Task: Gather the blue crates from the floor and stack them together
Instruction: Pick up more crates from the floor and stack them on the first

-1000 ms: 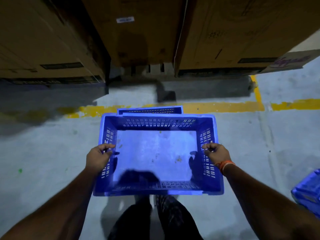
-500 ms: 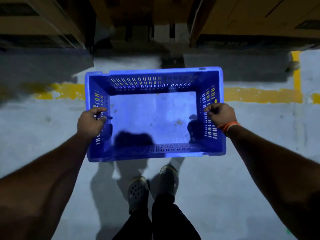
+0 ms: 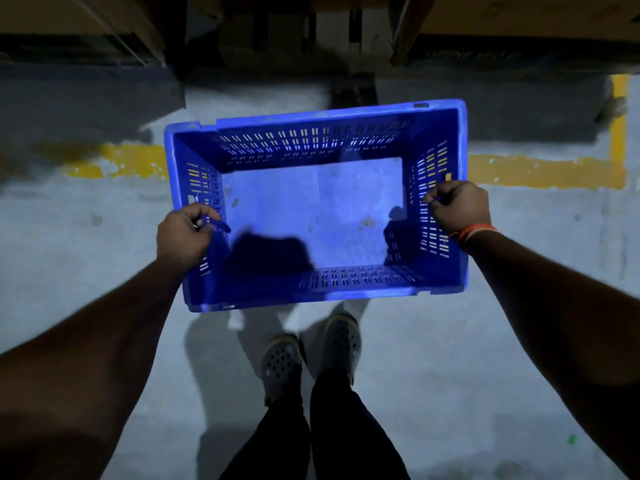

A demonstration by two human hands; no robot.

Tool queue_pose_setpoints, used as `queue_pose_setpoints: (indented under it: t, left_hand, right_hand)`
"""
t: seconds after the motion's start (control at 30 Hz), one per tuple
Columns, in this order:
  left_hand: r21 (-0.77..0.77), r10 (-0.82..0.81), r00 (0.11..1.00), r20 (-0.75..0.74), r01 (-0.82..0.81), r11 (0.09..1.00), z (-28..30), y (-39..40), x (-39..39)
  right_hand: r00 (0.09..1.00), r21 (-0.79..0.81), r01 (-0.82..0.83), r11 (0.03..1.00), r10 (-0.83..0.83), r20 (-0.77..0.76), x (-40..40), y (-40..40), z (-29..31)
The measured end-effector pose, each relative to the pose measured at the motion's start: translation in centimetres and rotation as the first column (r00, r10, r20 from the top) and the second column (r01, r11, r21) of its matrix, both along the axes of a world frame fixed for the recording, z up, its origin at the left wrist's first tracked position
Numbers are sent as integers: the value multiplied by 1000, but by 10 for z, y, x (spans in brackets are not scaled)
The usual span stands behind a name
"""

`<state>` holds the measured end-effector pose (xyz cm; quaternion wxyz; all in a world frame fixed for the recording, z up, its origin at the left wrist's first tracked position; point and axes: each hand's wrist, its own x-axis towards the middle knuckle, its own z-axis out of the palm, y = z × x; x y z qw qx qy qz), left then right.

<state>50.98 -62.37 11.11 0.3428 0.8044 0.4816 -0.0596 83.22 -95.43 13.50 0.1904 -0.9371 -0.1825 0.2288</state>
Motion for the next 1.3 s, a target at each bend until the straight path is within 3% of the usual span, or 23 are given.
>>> queue_pose_setpoints:
  t: [0.27,0.53,0.83,1.2,1.3]
  left_hand:
    - [-46,-104,991,-88,100,994,18,5,1]
    - [-49,-63,995,-82,59,997,23,-7,-4]
    - [-34,-107,979,-174,103,994,28,1,-6]
    - [-57,-65,991,-113,59,997,15,-24,-40]
    - [27,-52,997,-58,53,998,12,-44,-56]
  right_hand:
    - [999,-75,52,996,-53,-11,-24,-15,-1]
    - [1000,-185,-20,983,21,4,-16,-11,-3]
    - [1000,-193,9,981,-13,-19,-22,-11,2]
    - [1000,-199,25,980,-26,2,-36,-17,-4]
    - [1000,-200,21,980,-18,16,-37,-18,-4]
